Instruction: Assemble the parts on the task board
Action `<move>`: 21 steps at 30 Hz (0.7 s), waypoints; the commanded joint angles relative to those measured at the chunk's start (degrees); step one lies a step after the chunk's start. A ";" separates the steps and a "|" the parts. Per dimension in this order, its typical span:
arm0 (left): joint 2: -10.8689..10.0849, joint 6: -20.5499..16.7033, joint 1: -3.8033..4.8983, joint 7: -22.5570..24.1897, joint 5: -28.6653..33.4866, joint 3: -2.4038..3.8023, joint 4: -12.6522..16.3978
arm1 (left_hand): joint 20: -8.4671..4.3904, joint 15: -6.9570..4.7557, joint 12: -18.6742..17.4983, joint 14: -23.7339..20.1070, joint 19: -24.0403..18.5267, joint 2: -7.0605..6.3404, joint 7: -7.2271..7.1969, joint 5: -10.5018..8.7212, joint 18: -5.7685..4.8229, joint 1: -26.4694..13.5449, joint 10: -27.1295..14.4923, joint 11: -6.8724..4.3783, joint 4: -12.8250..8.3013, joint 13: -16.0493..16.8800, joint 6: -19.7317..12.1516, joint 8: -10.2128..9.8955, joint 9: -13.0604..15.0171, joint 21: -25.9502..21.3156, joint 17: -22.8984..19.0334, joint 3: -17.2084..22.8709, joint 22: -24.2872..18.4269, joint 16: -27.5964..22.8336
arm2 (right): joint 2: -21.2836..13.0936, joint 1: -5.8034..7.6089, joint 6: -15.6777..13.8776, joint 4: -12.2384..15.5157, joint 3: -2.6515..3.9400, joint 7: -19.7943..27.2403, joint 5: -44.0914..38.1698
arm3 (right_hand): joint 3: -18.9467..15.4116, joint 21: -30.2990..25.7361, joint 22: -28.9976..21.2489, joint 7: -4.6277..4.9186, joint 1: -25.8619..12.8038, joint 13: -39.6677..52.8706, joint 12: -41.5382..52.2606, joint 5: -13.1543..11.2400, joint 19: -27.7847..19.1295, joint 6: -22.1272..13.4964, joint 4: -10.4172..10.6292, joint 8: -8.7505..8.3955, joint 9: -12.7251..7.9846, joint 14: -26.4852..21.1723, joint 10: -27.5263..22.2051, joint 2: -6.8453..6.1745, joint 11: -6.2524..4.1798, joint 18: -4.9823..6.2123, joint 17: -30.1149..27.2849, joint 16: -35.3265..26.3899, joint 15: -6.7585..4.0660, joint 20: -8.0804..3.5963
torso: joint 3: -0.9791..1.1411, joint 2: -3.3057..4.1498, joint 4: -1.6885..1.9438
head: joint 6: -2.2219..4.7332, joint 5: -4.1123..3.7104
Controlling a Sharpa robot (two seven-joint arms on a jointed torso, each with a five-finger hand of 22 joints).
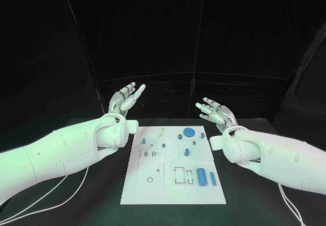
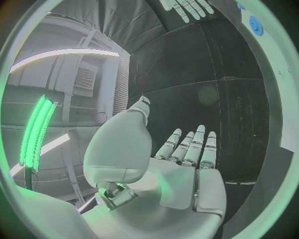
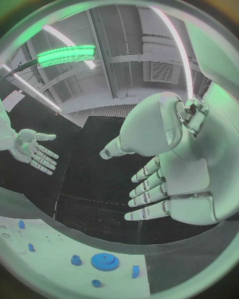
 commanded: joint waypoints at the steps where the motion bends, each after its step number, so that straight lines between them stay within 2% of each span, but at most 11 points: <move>1: 0.34 5.64 0.35 2.52 1.40 0.00 -0.78 | 0.68 0.24 0.39 0.75 0.12 -0.04 4.82 0.35 0.87 1.74 0.71 0.19 0.49 0.09 0.78 0.37 0.11 0.34 0.12 0.13 0.09 0.30 | 0.51 0.50 9.68 -1.51 -0.20 -3.31 -6.08 | 0.45 0.91 0.53 7.87 6.63 0.52 0.96 0.35 4.42 4.49 -3.83 0.74 0.44 6.97 6.44 0.37 1.16 2.16 0.59 1.02 0.90 0.46 | 0.00 0.01 -0.01 | 0.00 0.00; 3: 0.36 5.69 0.37 2.54 1.41 0.00 -0.84 | 0.69 0.38 0.48 1.52 0.44 0.14 5.05 0.35 1.02 1.92 1.25 0.44 0.43 0.15 1.12 0.42 0.15 0.43 0.23 0.21 0.15 0.44 | 0.79 0.71 11.06 -2.38 -0.37 -3.79 -6.89 | 0.84 2.95 1.64 7.91 9.21 1.17 2.44 -0.17 13.20 10.36 -5.90 1.75 1.02 17.54 15.05 0.21 1.30 3.18 1.38 3.09 0.46 0.43 | 0.00 0.01 -0.01 | 0.00 0.00; 7: 0.36 5.69 0.37 2.54 1.41 0.00 -0.84 | 0.79 1.11 1.22 7.67 3.39 0.83 6.19 0.41 1.82 2.59 5.81 2.07 0.14 0.60 3.32 0.76 0.36 1.19 1.13 0.36 0.63 1.85 | 1.03 0.89 12.19 -3.09 -0.51 -4.19 -7.55 | 1.38 5.23 2.26 6.88 12.34 1.78 5.11 -0.66 19.34 23.63 -8.94 4.39 2.08 28.41 28.36 -0.06 -0.46 5.14 1.72 5.21 -1.48 0.34 | 0.00 0.01 -0.01 | 0.00 0.00; 8: -0.80 7.51 0.38 2.38 1.44 -0.01 -0.57 | 0.81 1.22 1.52 10.26 4.88 0.96 6.35 0.33 1.87 2.86 7.58 2.38 -0.02 0.76 4.30 0.92 0.46 1.59 1.50 0.38 0.86 2.52 | 1.27 2.02 7.83 -5.65 -0.50 -2.87 -16.54 | 1.57 5.69 2.34 6.57 12.77 1.75 5.44 -0.63 20.39 26.46 -9.50 4.90 2.23 29.92 29.78 0.00 -0.86 5.59 1.71 5.50 -1.95 0.31 | -0.09 0.51 0.32 | 0.08 -0.56; 10: -1.38 8.08 0.41 2.38 1.44 -0.01 -0.01 | 0.82 1.45 2.16 16.31 10.37 1.29 6.44 0.33 1.76 3.48 11.81 3.20 -0.41 1.05 6.27 1.18 0.60 3.11 2.30 0.32 1.69 4.08 | 1.20 2.41 7.46 -5.97 -0.50 -3.04 -18.99 | 1.95 6.50 2.44 5.96 13.23 1.60 5.77 -0.61 22.34 31.39 -10.51 5.59 2.37 32.61 32.25 0.20 -1.56 6.04 1.64 5.80 -2.74 0.09 | -0.18 0.72 0.45 | 0.04 -0.73; 11: -1.85 8.41 0.43 2.40 1.44 -0.02 0.49 | 0.74 1.36 3.04 18.81 16.57 1.64 6.50 0.38 1.93 3.78 16.52 3.28 -0.73 1.43 8.29 1.50 0.77 4.94 2.62 0.22 2.64 4.97 | 1.15 2.71 7.31 -6.11 -0.50 -3.24 -20.76 | 2.20 7.13 2.57 5.62 13.46 1.62 6.01 -0.64 23.71 33.35 -11.15 5.87 2.39 34.60 33.84 0.26 -2.08 6.23 1.75 6.23 -3.30 -0.32 | -0.28 0.90 0.52 | 0.14 -0.87; 12: -2.35 8.85 0.46 2.38 1.44 -0.02 1.07 | 0.53 0.66 4.04 21.44 23.61 2.04 6.86 0.26 2.63 4.18 21.90 2.71 -1.27 1.80 11.53 2.11 1.07 7.16 2.93 0.08 3.70 5.92 | 1.11 3.08 7.17 -6.18 -0.50 -3.58 -22.68 | 2.51 7.87 2.65 5.44 13.18 1.43 5.64 -0.49 25.49 34.56 -11.90 5.56 2.11 36.59 35.27 0.37 -2.58 5.97 1.56 6.15 -3.97 -0.91 | -0.38 1.07 0.55 | 0.17 -0.95; 13: -2.52 9.05 0.47 2.35 1.44 -0.02 1.28 | 0.53 0.36 4.37 22.37 24.81 2.14 6.93 0.25 2.90 4.36 23.71 2.38 -1.51 1.90 12.79 2.35 1.18 7.66 3.03 0.02 3.88 6.24 | 1.09 3.23 7.14 -6.19 -0.50 -3.70 -23.37 | 2.64 8.04 2.68 5.39 13.20 1.48 5.62 -0.39 25.86 34.83 -12.06 5.53 2.10 37.22 35.62 0.48 -2.59 6.11 1.63 6.28 -4.11 -1.10 | -0.43 1.17 0.56 | 0.19 -0.98; 15: -3.44 10.16 0.55 2.22 1.34 -0.02 2.48 | 0.14 -1.71 6.42 28.47 30.81 2.59 6.81 0.22 4.20 5.69 32.53 1.15 -3.06 2.49 19.12 3.70 1.76 10.14 3.91 -0.06 4.75 8.75 | 0.94 4.05 7.11 -6.13 -0.51 -4.35 -27.02 | 3.07 8.72 2.79 5.17 13.01 1.50 5.33 -0.27 27.39 35.81 -12.64 5.31 2.05 39.33 36.83 0.70 -2.87 6.20 1.71 6.46 -4.69 -1.75 | -0.53 1.58 0.66 | 0.32 -1.20; 19: -5.07 11.59 0.63 2.09 0.72 -0.02 4.99 | -0.95 -3.30 7.94 33.99 36.22 3.30 5.53 0.28 4.96 7.07 37.47 -0.40 -5.33 2.41 27.32 5.21 2.21 11.58 4.75 -0.25 5.05 10.61 | 0.63 5.51 7.68 -5.78 -0.51 -5.92 -33.85 | 4.12 10.34 3.10 4.48 12.74 1.50 4.52 -0.42 30.71 38.08 -13.05 4.73 2.02 43.84 39.80 0.61 -3.72 6.10 1.87 6.48 -6.15 -3.31 | -0.56 2.82 0.78 | 1.01 -1.44; 21: -5.87 11.91 0.65 2.02 0.47 -0.02 6.35 | -1.57 -3.91 8.54 35.84 37.87 3.63 5.09 0.26 4.99 7.92 39.69 -1.02 -6.60 2.43 29.25 5.64 2.20 11.69 5.19 -0.20 4.94 11.04 | 0.43 6.16 8.31 -5.53 -0.50 -6.98 -37.69 | 4.68 11.49 3.48 4.21 12.66 1.53 4.15 -0.51 32.61 39.32 -13.07 4.54 2.05 46.50 41.42 0.26 -4.26 6.09 2.13 6.73 -6.96 -4.28 | -0.58 3.37 0.83 | 1.32 -1.54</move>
